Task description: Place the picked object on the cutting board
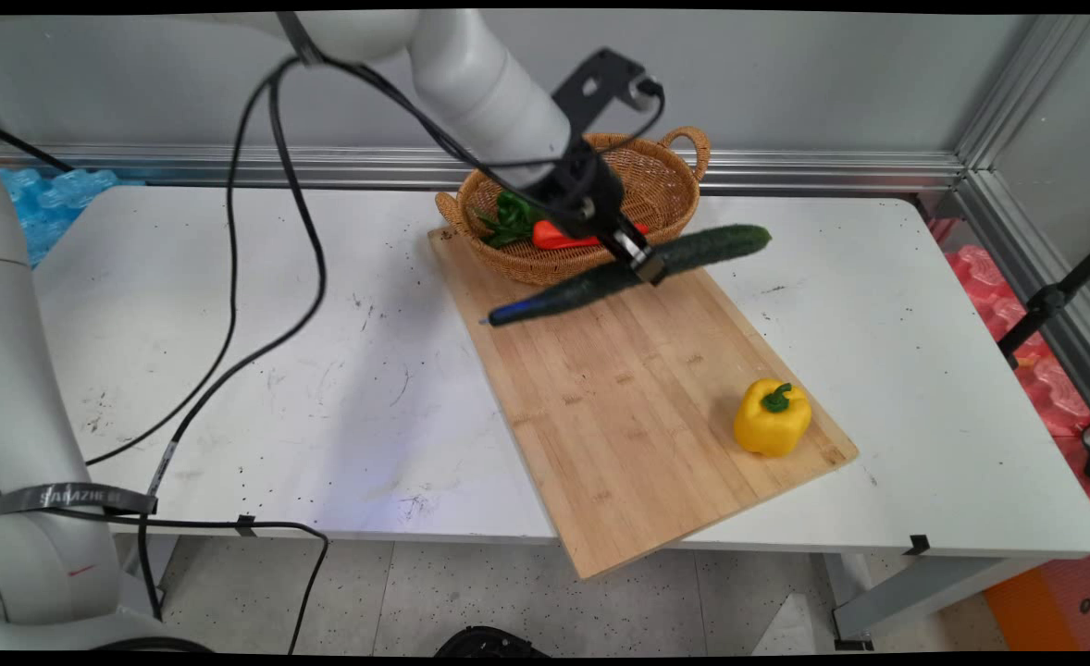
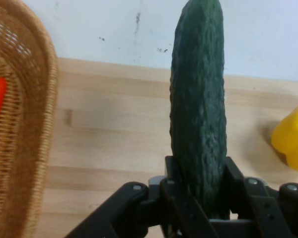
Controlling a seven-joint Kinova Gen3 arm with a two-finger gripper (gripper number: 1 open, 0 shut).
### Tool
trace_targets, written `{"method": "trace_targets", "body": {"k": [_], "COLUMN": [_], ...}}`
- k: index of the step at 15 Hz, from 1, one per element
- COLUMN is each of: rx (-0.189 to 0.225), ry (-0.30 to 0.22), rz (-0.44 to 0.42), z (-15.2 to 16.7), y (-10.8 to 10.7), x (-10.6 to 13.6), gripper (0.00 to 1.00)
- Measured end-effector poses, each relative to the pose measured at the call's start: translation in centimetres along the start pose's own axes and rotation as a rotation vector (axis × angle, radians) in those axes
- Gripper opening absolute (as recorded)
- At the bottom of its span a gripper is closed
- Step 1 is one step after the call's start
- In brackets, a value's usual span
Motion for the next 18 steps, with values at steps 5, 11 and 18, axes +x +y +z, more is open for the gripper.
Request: {"method": "trace_targets", "body": {"k": [5, 11, 18], "rx": [-0.006, -0.005, 0.009], "ry": [-0.002, -0.017, -0.035], "rz": [-0.053, -0.085, -0.107], "z": [4.6, 8.4, 10.9], "y": [1.5, 2.5, 3.0], "x": [-1.6, -3.5, -5.0], "gripper": [0.00, 0.00, 0.00]}}
